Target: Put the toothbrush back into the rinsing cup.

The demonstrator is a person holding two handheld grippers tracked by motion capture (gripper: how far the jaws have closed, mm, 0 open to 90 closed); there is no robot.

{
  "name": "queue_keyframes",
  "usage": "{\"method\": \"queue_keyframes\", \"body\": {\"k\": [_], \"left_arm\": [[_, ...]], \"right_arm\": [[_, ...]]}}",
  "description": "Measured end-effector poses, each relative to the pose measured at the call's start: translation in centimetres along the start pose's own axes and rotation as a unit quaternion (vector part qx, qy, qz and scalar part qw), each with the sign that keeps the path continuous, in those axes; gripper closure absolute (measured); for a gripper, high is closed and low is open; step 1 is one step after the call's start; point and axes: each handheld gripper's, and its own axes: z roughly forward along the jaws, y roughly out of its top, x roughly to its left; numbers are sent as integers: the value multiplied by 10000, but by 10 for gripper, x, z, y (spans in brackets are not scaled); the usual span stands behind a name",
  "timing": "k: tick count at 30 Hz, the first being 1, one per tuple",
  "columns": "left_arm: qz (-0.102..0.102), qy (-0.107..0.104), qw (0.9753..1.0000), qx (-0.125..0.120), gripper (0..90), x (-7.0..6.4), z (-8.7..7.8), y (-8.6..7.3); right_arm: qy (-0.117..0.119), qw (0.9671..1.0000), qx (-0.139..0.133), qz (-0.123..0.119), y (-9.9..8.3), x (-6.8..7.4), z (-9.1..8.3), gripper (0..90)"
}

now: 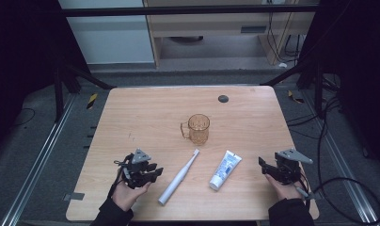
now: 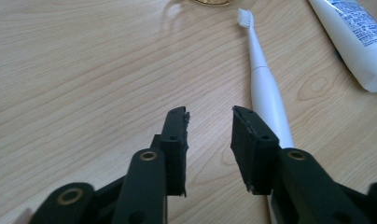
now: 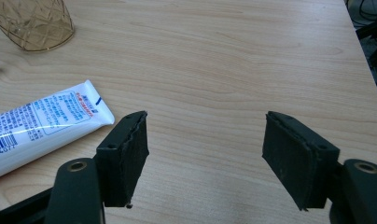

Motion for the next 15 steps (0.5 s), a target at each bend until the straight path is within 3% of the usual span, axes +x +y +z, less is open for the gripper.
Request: {"method": "queue_keyframes", "body": {"k": [5,15], "left_arm": [[56,-48,10000,60,562,-7,4,8],[300,-140,9993,186,530,-29,17,28]], "right_arm": [[6,10000,18,18,0,-1,1,305],[-8,10000,53,-13,0,-2,2,298]]}}
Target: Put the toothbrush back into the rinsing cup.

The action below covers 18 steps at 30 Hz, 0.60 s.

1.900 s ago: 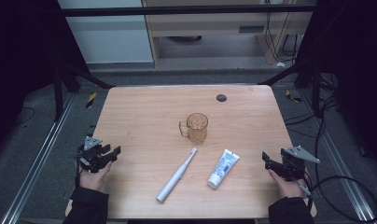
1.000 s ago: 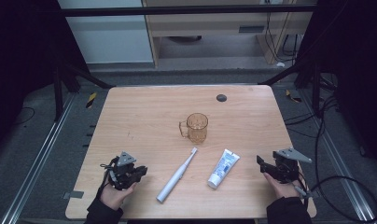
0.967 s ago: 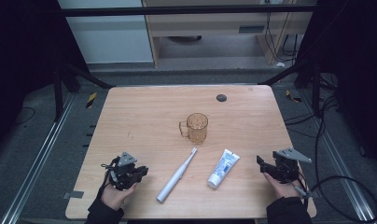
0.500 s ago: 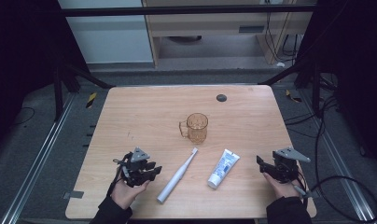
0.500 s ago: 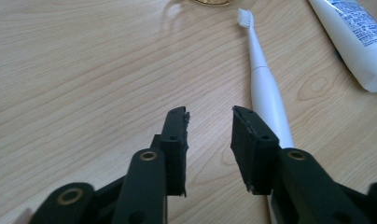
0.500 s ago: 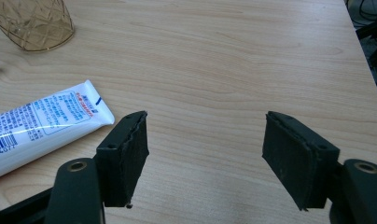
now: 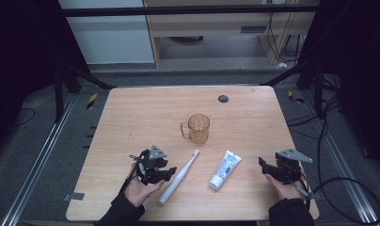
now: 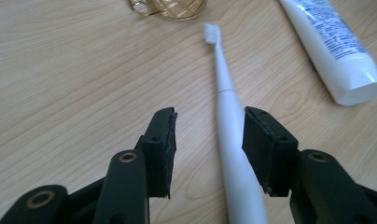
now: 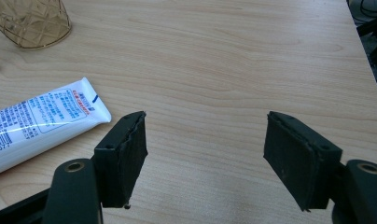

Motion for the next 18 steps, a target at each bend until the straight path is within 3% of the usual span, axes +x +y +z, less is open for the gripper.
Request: {"method": "queue_keyframes", "body": {"k": [6,18], "left_arm": [[-42,-66,9997,252,516,-10,16,8],[49,24,9975,705,537,-15,33,9]], "right_arm": [[-2,10000,9,3,0,0,0,297],[33,10000,56,-5,0,0,1,297]]}}
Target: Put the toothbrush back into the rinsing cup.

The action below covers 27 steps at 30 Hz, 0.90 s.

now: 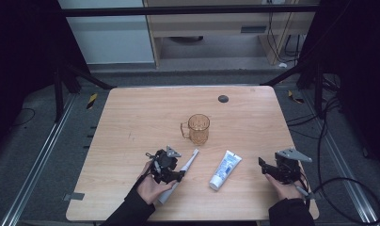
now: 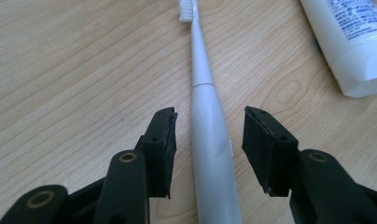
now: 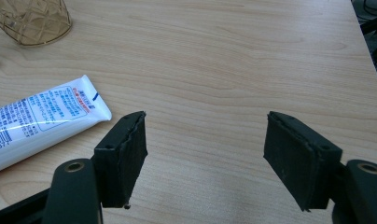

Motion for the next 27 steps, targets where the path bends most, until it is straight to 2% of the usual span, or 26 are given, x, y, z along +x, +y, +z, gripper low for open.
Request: {"method": "queue_keyframes", "body": {"k": [8,19,27], "left_arm": [[45,-7,9997,226,537,-3,11,2],[-9,2,9991,430,543,-2,22,3],[-71,-3,9986,515,592,0,28,3]], "right_arm": [[27,10000,32,5,0,0,1,296],[31,10000,62,-34,0,0,2,295],[57,9999,89,-17,0,0,2,295]]}}
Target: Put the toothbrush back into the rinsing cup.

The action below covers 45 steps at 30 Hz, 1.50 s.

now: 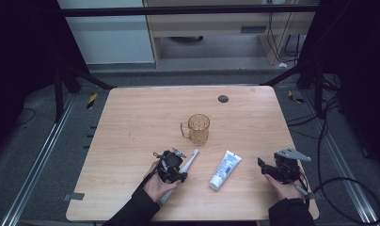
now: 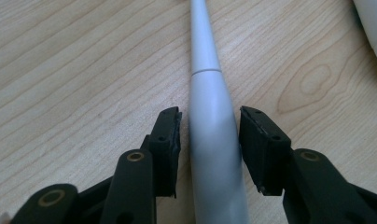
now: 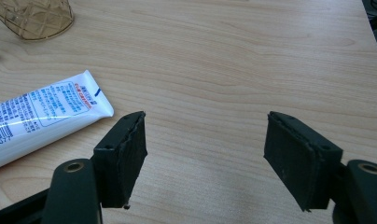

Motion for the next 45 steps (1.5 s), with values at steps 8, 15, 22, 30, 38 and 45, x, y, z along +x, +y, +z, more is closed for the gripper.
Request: {"method": "queue_keyframes", "body": {"k": [8,15,22,30,38,45], "left_arm": [[-89,55,9999,-29,650,2,0,0],[-143,9,9999,-17,656,5,-1,0],[-132,-27,9999,-71,662,5,-4,-1],[-115,-30,9997,-230,664,7,-13,-1],[-76,9,9987,-495,666,7,-25,-1],[-114,35,9977,-664,666,12,-37,0]], "right_arm": [[10,10000,13,0,0,0,0,295],[11,10000,22,-5,0,0,0,295],[3,10000,28,-23,0,0,0,295],[6,10000,35,-33,0,0,0,295],[3,10000,37,-38,0,0,1,295],[1,10000,42,-42,0,0,1,295]]}}
